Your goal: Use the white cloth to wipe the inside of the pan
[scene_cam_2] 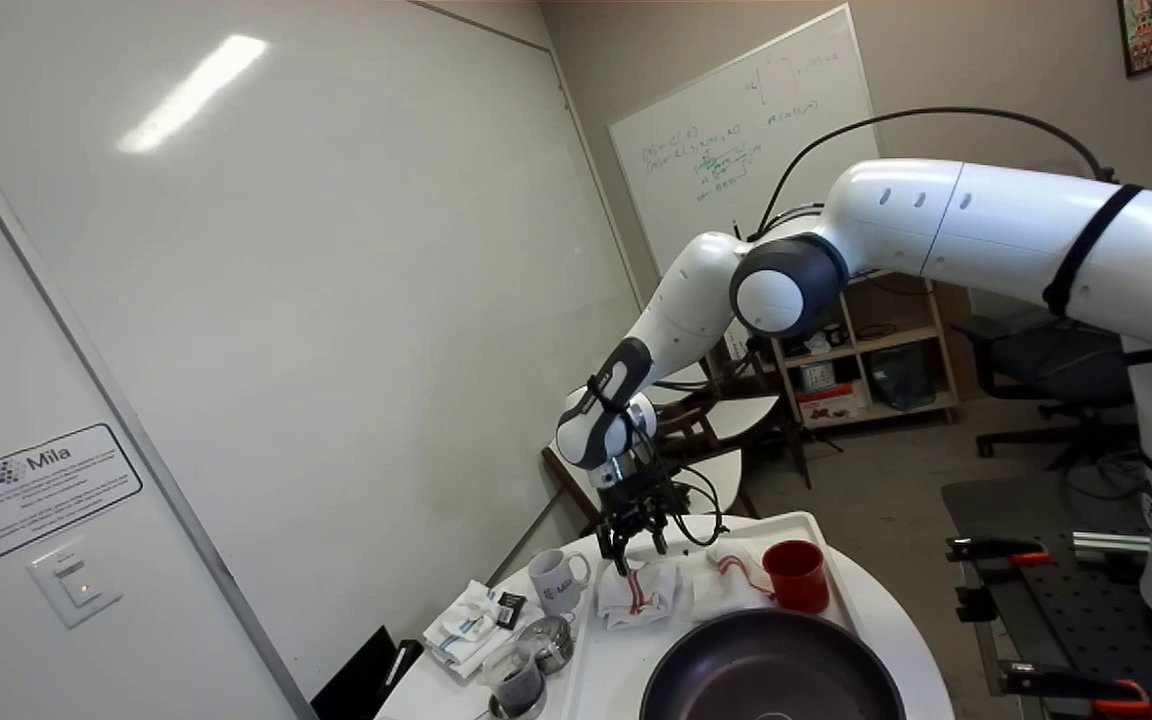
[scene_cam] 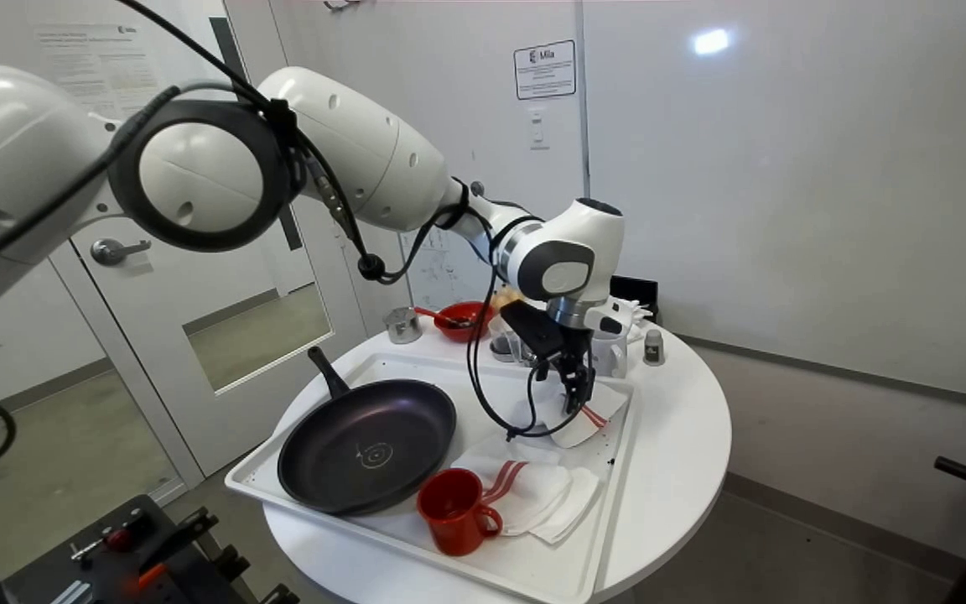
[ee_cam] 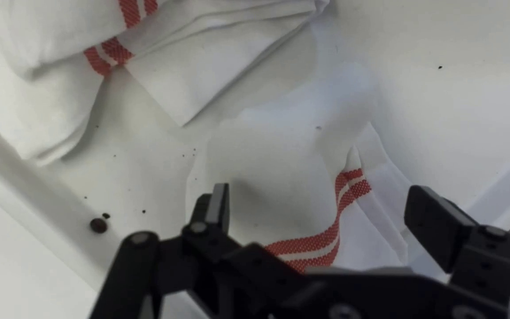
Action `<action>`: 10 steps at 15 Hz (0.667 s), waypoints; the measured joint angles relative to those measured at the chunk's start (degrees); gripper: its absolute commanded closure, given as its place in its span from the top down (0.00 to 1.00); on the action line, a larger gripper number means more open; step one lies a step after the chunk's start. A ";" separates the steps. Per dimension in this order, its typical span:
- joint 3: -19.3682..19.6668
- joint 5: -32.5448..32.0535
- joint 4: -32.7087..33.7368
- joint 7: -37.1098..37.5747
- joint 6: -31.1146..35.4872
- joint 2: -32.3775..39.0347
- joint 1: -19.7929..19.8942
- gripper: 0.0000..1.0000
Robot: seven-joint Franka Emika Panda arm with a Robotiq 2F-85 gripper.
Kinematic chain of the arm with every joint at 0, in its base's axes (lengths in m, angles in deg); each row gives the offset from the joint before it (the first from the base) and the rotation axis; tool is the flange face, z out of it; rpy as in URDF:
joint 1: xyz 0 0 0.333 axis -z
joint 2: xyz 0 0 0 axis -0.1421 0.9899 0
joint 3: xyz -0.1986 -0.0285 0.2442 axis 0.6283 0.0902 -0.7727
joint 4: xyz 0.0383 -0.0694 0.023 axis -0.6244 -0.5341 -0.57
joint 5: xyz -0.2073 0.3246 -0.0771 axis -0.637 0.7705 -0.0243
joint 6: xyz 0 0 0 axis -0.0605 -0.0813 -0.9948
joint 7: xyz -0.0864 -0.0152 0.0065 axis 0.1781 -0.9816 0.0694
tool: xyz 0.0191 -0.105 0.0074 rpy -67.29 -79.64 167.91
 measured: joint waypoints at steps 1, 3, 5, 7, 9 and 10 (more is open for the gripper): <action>0.00 0.00 -0.05 0.00 0.01 0.02 0.00 1.00; 0.00 0.00 -0.05 0.00 0.01 0.01 0.00 1.00; 0.00 0.00 -0.05 0.00 0.01 0.01 0.00 1.00; 0.00 -0.03 -0.05 0.00 -0.04 0.07 0.00 1.00; 0.00 -0.09 0.08 0.00 -0.22 0.57 0.01 1.00; 0.00 -0.10 0.32 0.00 -0.41 1.10 0.01 1.00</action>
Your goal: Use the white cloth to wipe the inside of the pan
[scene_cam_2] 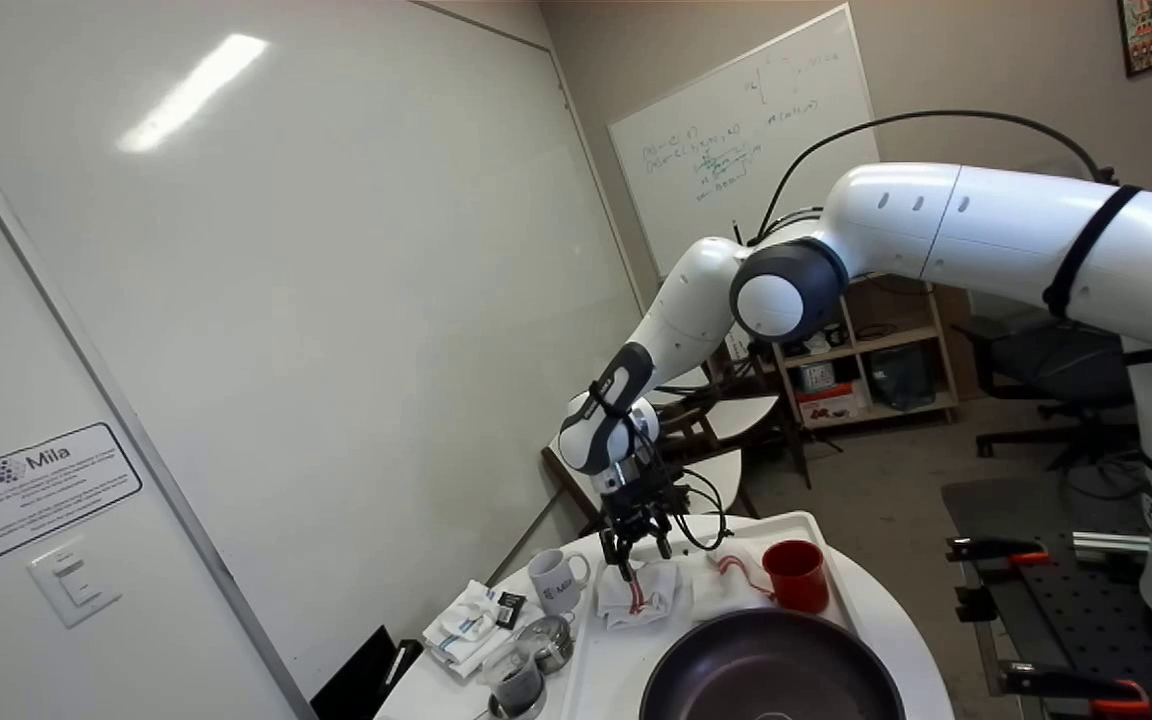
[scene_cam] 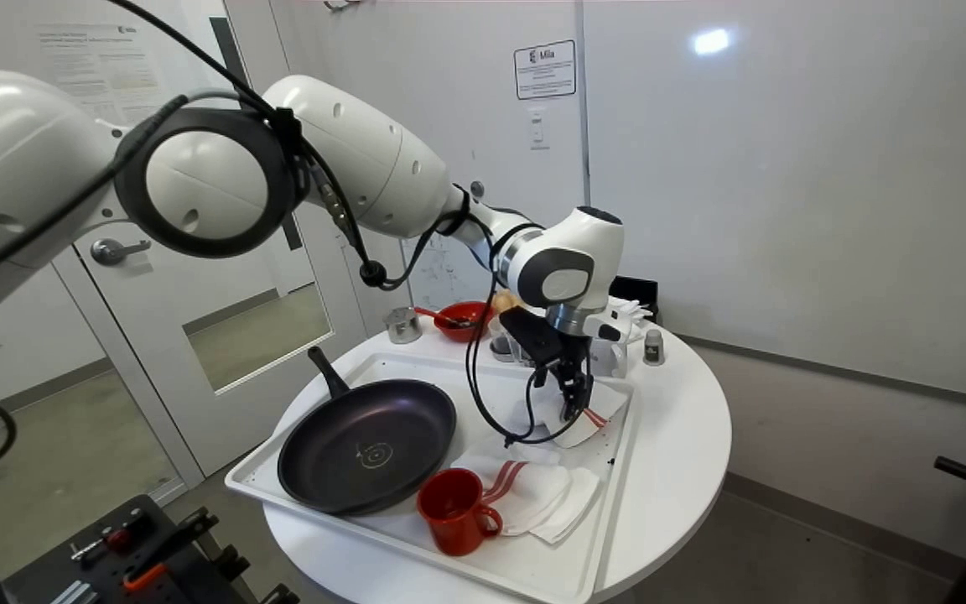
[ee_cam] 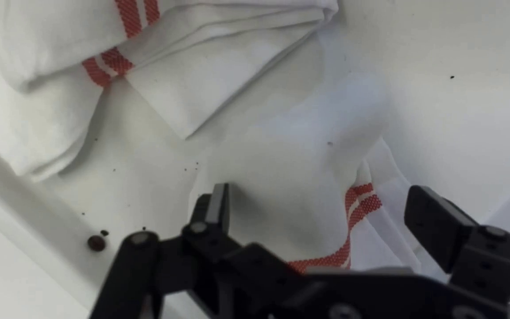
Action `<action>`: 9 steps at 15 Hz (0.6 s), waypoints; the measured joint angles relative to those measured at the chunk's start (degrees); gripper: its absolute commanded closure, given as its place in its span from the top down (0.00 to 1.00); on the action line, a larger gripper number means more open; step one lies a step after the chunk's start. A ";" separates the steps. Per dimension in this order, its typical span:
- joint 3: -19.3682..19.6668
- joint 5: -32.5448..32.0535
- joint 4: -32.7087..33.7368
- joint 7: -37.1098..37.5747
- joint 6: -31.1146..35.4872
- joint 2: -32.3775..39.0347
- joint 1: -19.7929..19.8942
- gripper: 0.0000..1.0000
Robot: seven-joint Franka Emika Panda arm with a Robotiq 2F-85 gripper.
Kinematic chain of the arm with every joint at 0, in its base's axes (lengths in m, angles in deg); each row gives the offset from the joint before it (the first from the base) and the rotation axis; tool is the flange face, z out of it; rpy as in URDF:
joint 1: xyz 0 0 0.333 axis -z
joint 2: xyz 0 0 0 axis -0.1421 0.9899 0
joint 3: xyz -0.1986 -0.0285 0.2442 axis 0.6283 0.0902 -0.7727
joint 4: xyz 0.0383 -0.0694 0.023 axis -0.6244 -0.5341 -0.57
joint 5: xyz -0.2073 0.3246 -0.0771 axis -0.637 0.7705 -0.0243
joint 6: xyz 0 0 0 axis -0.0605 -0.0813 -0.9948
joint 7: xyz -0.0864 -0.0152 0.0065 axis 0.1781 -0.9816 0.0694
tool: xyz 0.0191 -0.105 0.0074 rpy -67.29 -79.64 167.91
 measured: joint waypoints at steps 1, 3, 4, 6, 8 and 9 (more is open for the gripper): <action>0.00 -0.02 0.30 0.00 -0.13 0.65 0.00 1.00; 0.00 -0.11 1.00 0.00 -0.26 1.91 0.00 1.00; 0.00 -0.16 1.46 0.00 -0.33 2.51 0.00 1.00; 0.05 -0.30 2.34 0.00 -0.44 3.54 0.01 0.93; 0.16 -0.46 3.43 0.00 -0.72 4.42 0.04 0.69; 0.22 -0.54 3.92 0.10 -0.91 4.79 0.09 0.67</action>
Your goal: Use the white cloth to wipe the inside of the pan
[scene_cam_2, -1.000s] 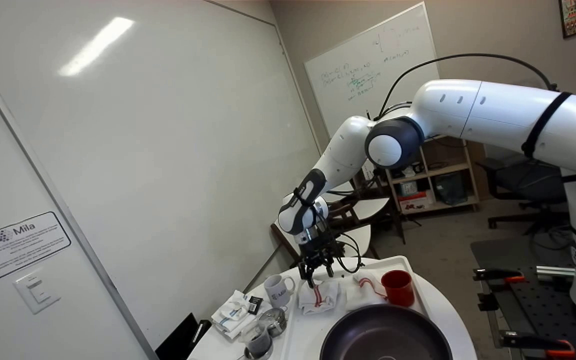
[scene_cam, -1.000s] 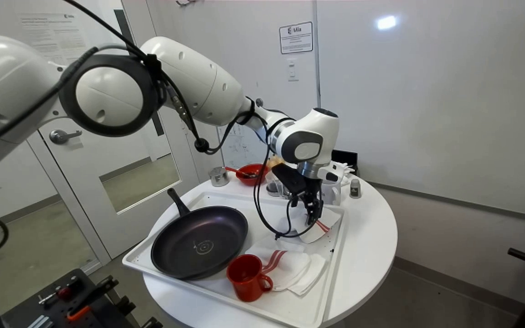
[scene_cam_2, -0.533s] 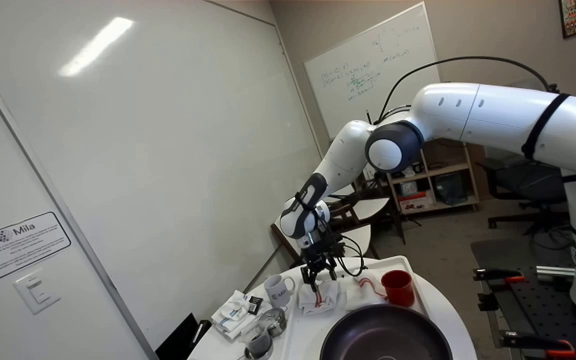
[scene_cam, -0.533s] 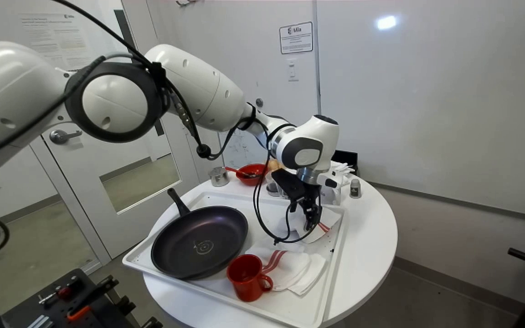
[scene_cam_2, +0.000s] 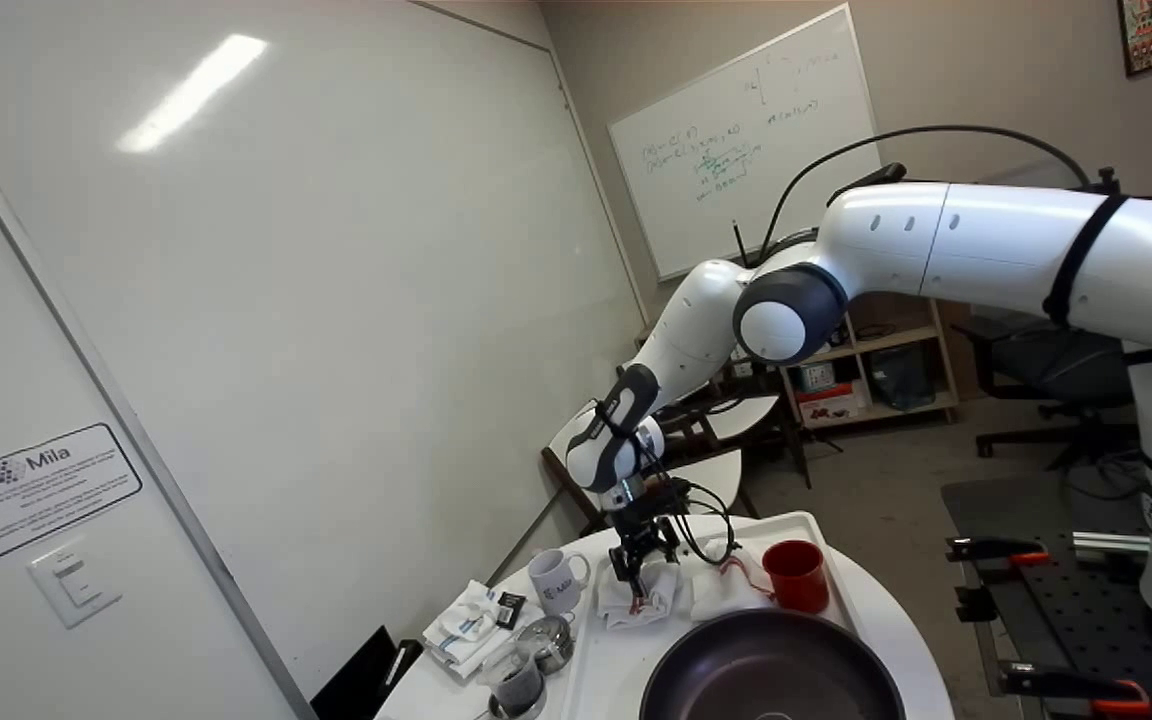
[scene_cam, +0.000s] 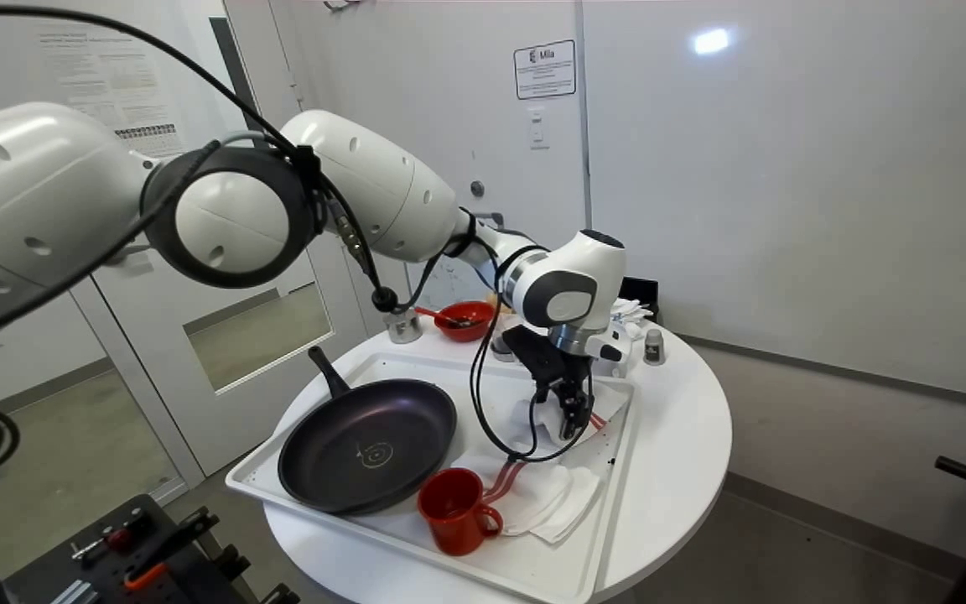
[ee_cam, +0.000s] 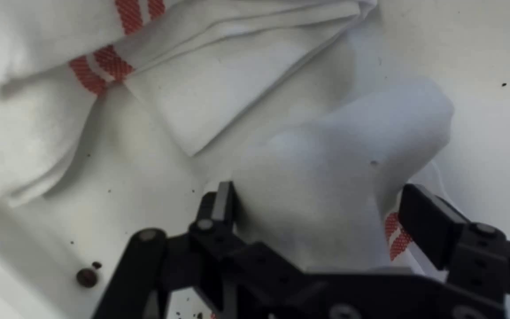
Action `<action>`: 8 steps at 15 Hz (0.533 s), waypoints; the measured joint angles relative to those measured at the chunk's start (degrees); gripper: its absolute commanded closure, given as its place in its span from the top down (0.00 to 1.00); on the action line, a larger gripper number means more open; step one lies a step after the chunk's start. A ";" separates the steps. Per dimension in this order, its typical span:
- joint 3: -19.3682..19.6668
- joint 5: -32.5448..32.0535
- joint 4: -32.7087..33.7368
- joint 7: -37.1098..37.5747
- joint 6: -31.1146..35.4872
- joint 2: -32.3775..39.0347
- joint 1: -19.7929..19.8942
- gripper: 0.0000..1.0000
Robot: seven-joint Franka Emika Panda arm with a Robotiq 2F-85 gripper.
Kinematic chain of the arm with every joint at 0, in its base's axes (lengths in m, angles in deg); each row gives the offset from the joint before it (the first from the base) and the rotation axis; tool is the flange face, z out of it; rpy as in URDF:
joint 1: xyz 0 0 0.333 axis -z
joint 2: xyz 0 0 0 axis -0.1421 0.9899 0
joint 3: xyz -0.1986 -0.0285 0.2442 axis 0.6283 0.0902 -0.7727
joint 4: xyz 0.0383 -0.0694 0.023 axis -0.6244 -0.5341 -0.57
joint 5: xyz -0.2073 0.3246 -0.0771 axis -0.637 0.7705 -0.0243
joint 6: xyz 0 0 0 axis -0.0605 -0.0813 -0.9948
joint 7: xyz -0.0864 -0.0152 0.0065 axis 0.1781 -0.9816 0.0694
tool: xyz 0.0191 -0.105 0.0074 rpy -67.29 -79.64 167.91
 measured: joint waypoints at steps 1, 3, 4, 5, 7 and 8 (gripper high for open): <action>0.05 -0.09 0.50 0.10 -0.18 0.31 0.06 0.61; 0.19 -0.25 1.50 0.30 -0.65 0.91 0.25 0.44; 0.25 -0.37 2.04 0.38 -0.99 1.20 0.37 0.38; 0.29 -0.51 2.48 0.41 -1.30 1.43 0.50 0.28; 0.33 -0.75 3.17 0.46 -1.81 1.73 0.76 0.14; 0.33 -0.82 3.54 0.47 -2.08 1.89 0.86 0.07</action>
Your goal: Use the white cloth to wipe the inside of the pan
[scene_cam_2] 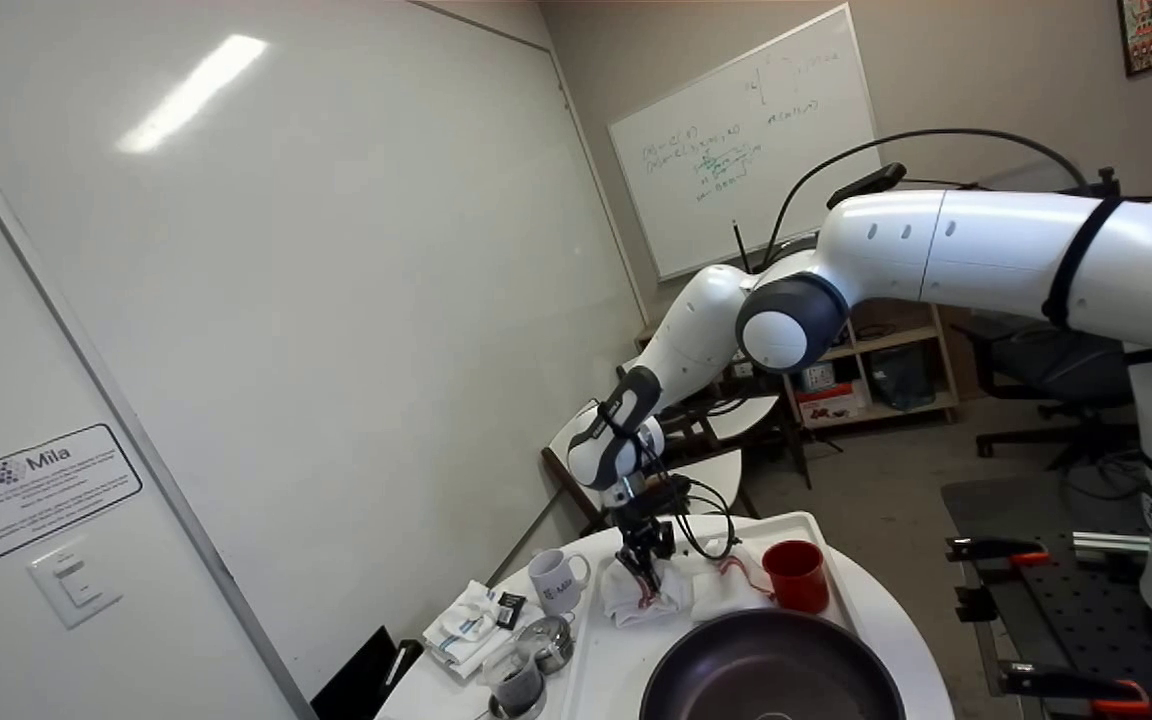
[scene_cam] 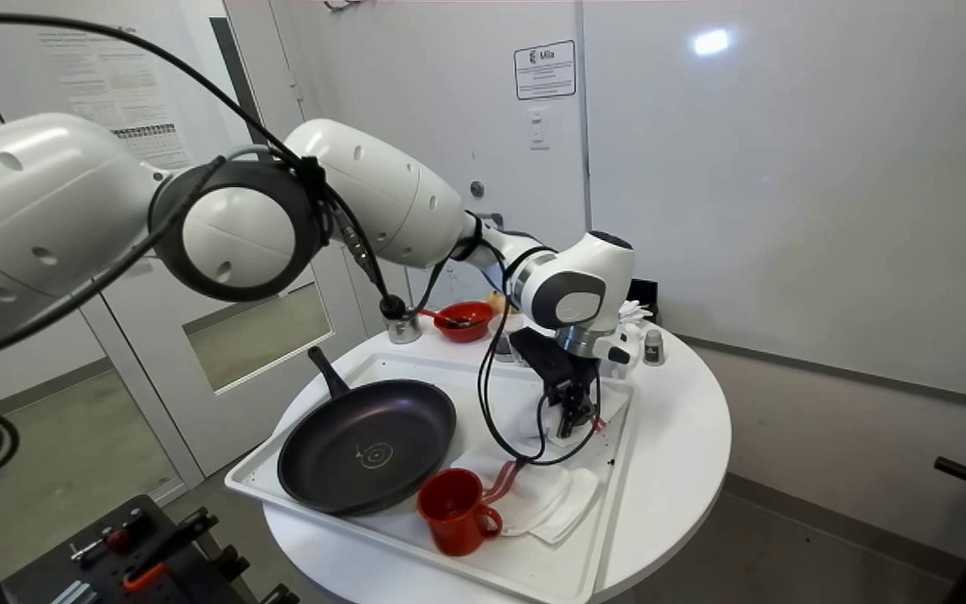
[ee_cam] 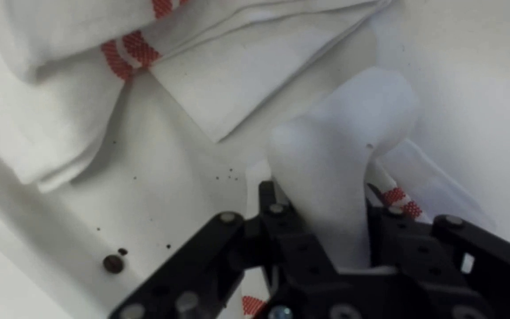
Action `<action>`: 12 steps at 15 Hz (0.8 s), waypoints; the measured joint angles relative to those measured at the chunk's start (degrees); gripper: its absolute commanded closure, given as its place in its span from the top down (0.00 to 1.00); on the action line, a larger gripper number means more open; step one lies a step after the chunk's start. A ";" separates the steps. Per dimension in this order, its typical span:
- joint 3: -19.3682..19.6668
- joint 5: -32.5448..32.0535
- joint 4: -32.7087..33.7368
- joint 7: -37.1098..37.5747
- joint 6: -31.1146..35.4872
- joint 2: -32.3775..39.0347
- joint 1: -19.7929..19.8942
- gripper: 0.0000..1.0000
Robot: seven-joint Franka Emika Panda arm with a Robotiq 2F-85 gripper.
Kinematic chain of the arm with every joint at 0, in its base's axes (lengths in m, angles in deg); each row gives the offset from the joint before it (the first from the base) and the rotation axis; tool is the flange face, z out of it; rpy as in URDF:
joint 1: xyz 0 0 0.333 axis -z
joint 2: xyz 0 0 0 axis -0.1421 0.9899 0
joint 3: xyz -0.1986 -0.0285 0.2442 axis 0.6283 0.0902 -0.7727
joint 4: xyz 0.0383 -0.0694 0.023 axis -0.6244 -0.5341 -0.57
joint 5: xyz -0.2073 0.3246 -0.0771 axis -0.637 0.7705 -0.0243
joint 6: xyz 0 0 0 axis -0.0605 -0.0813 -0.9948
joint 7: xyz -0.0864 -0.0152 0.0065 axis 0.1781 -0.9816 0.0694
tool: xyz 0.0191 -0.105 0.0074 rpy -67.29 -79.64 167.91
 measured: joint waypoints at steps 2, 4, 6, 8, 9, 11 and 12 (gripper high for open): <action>0.00 -0.04 0.69 0.00 -0.42 0.34 0.14 0.06; 0.00 -0.07 1.17 0.00 -0.64 0.50 0.16 0.09; 0.12 -0.07 1.25 0.00 -0.41 0.40 0.00 0.09; 0.39 -0.08 0.82 -0.01 0.83 -0.34 -0.46 0.09; 0.60 -0.14 -0.06 -0.03 1.94 -1.33 -0.84 0.09; 1.19 -0.47 -3.38 -0.10 4.53 -4.57 -1.88 0.09; 1.55 -0.81 -5.64 -0.11 5.83 -6.67 -2.56 0.09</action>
